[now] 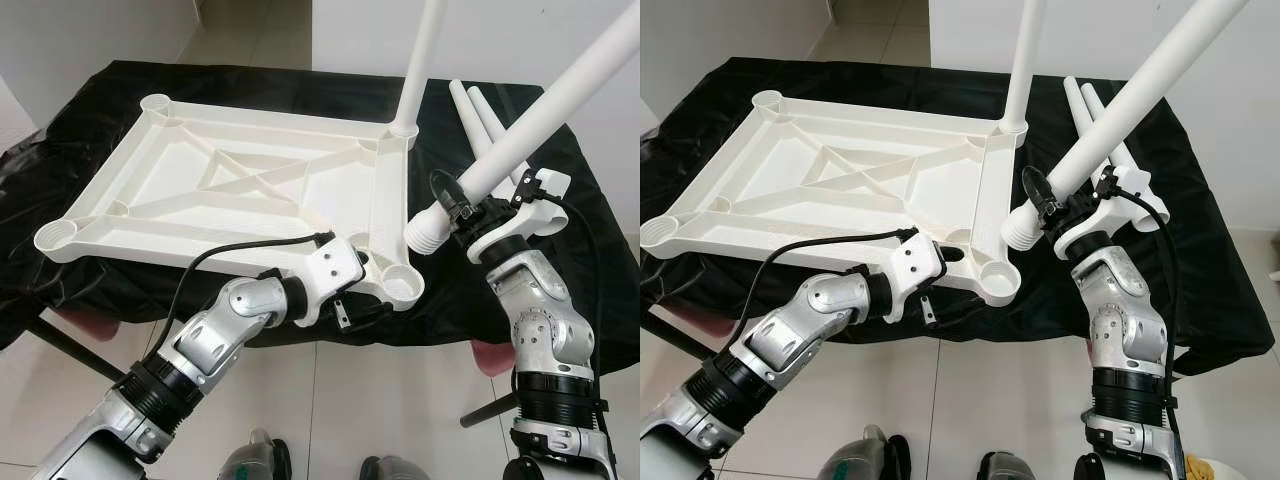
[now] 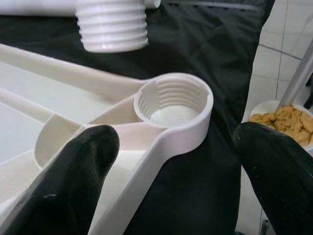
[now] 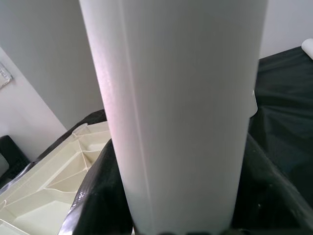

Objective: Building children table

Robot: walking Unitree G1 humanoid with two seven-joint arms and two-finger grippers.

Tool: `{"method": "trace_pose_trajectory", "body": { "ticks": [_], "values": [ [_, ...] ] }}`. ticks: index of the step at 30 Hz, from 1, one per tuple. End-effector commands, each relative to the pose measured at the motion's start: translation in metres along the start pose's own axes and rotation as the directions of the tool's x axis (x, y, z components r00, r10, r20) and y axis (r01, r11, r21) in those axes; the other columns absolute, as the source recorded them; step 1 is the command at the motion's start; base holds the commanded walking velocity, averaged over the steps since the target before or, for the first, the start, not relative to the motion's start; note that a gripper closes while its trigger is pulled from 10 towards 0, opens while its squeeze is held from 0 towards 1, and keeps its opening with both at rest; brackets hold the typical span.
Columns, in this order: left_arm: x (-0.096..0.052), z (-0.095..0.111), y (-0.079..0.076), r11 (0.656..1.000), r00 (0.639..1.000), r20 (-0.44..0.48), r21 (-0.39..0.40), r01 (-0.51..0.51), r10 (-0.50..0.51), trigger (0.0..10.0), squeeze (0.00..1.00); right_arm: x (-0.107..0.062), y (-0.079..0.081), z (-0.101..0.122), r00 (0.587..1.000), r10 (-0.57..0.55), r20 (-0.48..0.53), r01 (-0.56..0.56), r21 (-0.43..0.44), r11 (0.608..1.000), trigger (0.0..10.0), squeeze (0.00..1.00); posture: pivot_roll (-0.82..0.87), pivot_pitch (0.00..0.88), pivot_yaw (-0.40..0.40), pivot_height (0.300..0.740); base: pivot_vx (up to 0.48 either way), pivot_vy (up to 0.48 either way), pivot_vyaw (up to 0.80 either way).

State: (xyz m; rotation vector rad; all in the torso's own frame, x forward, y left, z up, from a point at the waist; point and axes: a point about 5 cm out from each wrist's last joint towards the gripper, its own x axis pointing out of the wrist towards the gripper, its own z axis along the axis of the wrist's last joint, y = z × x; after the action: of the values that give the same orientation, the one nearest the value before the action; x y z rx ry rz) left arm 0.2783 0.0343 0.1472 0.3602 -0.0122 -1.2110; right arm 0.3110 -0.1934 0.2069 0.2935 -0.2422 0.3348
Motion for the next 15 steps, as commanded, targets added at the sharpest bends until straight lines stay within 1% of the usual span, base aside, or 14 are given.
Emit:
{"method": "trace_pose_trajectory", "body": {
  "ticks": [1, 3, 6, 8, 15],
  "values": [
    [0.002, -0.003, 0.001, 0.999, 0.999, -0.027, 0.032, 0.037, -0.036, 10.0, 0.00, 0.002, 0.003, 0.008, 0.999, 0.024, 0.036, -0.023, -0.015, 1.000, 10.0, 0.00, -0.03, 0.082, 0.040, 0.740, 0.000, 0.000, 0.00],
    [0.004, -0.009, 0.006, 0.999, 0.998, -0.062, 0.033, 0.015, -0.013, 10.0, 0.00, 0.002, 0.004, 0.009, 0.999, 0.023, 0.041, -0.022, -0.019, 1.000, 10.0, 0.00, -0.03, 0.083, 0.042, 0.740, 0.000, 0.000, 0.00],
    [0.004, -0.011, 0.008, 0.999, 0.997, -0.075, 0.038, 0.005, -0.002, 10.0, 0.00, 0.001, 0.004, 0.009, 0.999, 0.023, 0.042, -0.022, -0.020, 1.000, 10.0, 0.00, -0.03, 0.082, 0.044, 0.740, 0.000, 0.000, 0.00],
    [0.007, -0.016, 0.012, 0.999, 0.994, -0.106, 0.024, -0.028, 0.030, 10.0, 0.00, 0.001, 0.004, 0.010, 0.999, 0.022, 0.045, -0.021, -0.020, 1.000, 10.0, 0.00, -0.03, 0.085, 0.049, 0.740, 0.000, 0.000, 0.00],
    [0.012, -0.021, 0.019, 0.998, 0.987, -0.151, 0.013, -0.058, 0.059, 10.0, 0.00, 0.000, 0.004, 0.011, 0.998, 0.015, 0.053, -0.014, -0.020, 1.000, 10.0, 0.00, -0.04, 0.085, 0.057, 0.740, 0.000, 0.000, 0.00]
  ]
}}
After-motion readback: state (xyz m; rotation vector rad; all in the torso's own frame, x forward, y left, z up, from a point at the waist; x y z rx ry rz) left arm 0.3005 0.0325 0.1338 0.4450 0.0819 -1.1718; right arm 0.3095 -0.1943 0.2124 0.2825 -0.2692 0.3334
